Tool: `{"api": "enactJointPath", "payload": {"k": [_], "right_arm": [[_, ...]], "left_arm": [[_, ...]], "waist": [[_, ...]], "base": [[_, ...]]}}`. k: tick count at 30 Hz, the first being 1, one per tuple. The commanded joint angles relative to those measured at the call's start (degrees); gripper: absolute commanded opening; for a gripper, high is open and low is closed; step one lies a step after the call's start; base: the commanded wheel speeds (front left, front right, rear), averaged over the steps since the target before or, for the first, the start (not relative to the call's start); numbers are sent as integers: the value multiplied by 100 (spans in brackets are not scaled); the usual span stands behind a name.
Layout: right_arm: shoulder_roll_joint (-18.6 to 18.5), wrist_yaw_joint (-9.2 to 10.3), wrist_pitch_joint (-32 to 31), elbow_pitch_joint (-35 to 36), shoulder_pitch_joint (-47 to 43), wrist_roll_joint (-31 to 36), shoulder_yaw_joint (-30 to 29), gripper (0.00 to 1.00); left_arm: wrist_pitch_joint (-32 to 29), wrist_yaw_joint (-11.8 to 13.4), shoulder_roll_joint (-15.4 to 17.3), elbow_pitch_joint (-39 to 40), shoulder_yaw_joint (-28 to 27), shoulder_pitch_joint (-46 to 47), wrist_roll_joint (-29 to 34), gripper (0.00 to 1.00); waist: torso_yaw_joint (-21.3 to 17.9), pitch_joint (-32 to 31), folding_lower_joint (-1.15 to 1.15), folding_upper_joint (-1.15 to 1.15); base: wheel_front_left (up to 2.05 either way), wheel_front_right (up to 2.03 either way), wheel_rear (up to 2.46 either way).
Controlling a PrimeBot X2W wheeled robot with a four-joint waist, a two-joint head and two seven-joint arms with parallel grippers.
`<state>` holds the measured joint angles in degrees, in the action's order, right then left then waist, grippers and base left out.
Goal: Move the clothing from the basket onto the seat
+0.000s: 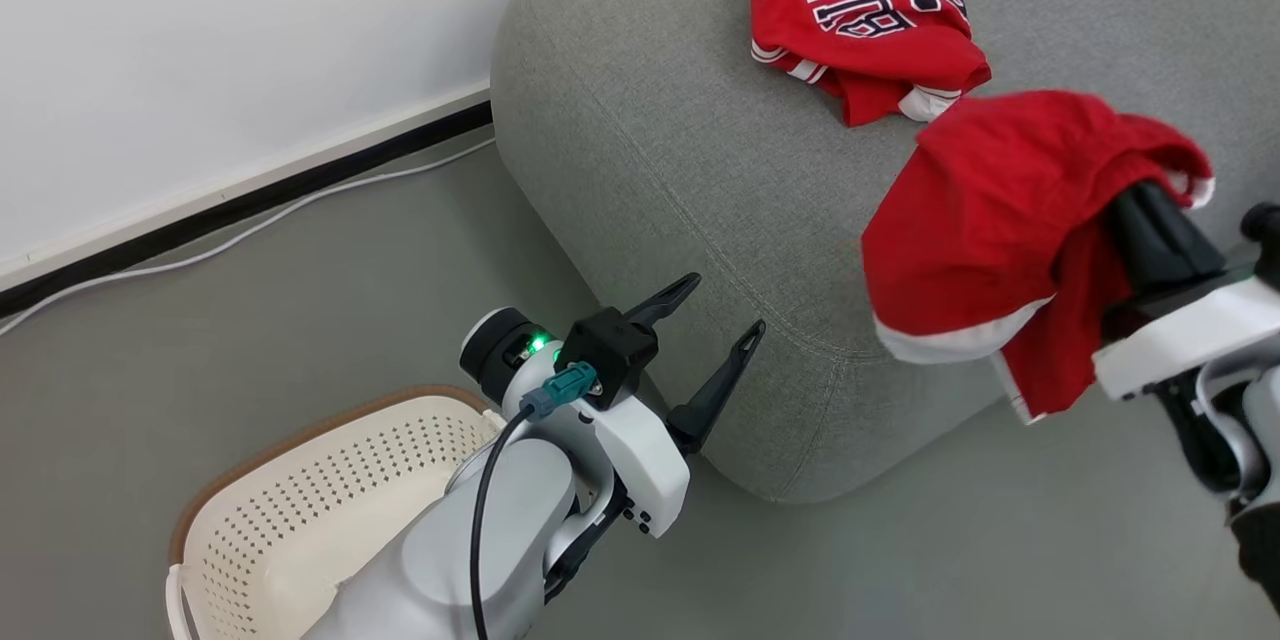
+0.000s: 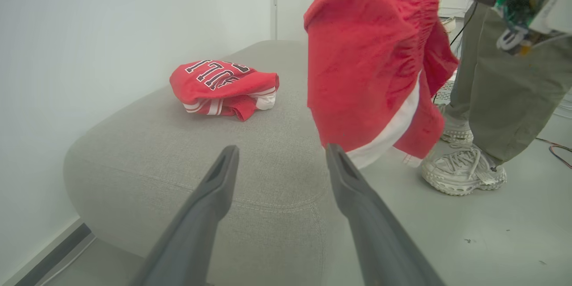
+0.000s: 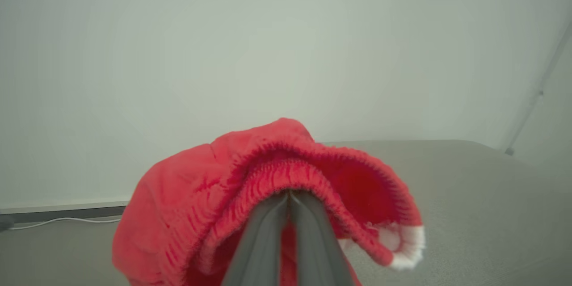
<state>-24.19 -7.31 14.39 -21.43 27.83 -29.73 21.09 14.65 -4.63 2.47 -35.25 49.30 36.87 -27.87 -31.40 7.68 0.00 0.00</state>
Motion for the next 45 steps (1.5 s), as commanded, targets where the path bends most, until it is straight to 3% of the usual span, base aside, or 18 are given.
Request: {"api": "enactJointPath", "payload": {"k": [1, 7, 23, 36, 45], "right_arm": [[-181, -18, 61, 90, 266, 49, -77, 0], [-536, -18, 61, -361, 1153, 222, -317, 0], [-1816, -18, 61, -1398, 2895, 529, -1198, 0], [-2865, -18, 61, -2820, 4408, 1701, -2848, 0], [-3260, -18, 61, -3174, 5444, 2604, -3587, 0]], "left_arm": [[35, 37, 42, 83, -111, 242, -72, 100], [35, 186, 42, 40, 105, 243, -126, 100], [35, 673, 41, 109, 1158, 902, -511, 100], [35, 1098, 41, 436, 1913, 1364, -825, 100], [35, 1277, 41, 617, 2147, 1436, -912, 100]], "waist": [[3, 76, 0, 0], [86, 410, 0, 0], [1018, 1909, 0, 0], [1809, 2972, 0, 0], [2221, 3460, 0, 0]], "base": [[0, 0, 0], [0, 0, 0], [0, 0, 0], [0, 0, 0], [0, 0, 0]]}}
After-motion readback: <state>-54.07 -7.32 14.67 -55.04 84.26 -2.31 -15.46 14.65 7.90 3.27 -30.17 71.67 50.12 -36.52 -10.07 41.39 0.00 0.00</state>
